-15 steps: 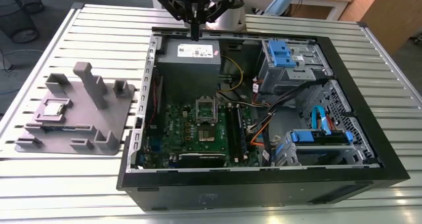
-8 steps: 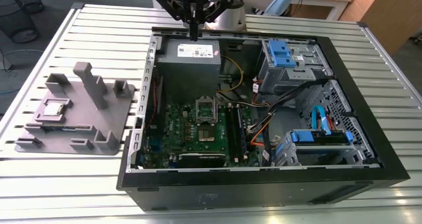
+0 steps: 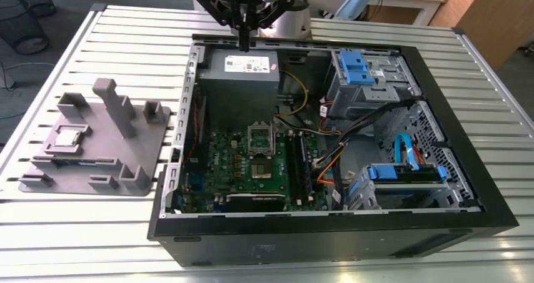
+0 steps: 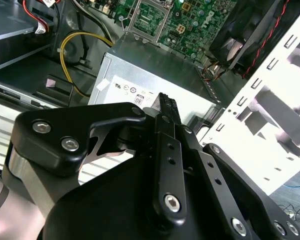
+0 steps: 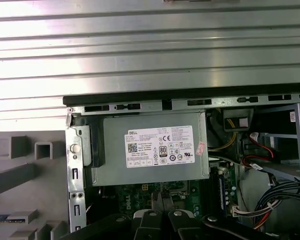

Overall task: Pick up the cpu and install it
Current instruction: 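Reach for the cpu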

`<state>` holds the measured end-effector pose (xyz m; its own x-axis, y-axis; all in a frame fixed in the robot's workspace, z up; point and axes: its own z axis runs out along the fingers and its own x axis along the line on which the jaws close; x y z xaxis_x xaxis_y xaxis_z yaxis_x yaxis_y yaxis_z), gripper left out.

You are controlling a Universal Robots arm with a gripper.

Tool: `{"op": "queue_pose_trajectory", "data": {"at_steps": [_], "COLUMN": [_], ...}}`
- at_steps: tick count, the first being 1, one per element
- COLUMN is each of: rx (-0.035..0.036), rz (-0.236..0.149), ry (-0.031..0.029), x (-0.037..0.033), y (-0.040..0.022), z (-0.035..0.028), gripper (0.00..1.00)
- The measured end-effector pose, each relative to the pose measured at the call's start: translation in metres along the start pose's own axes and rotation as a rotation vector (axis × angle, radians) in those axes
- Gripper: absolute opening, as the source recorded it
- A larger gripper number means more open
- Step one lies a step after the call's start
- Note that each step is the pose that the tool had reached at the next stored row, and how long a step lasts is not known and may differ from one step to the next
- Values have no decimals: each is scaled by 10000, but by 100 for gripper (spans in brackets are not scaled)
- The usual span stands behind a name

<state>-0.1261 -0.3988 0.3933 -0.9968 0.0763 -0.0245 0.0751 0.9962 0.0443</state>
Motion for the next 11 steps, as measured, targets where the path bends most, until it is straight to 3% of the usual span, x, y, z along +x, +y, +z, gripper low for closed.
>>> {"op": "queue_pose_trajectory", "data": {"at_steps": [11], "rx": [-1], "rz": [-1], "ry": [-6], "x": [77], "y": [-6], "z": [-2], "gripper": [11]}}
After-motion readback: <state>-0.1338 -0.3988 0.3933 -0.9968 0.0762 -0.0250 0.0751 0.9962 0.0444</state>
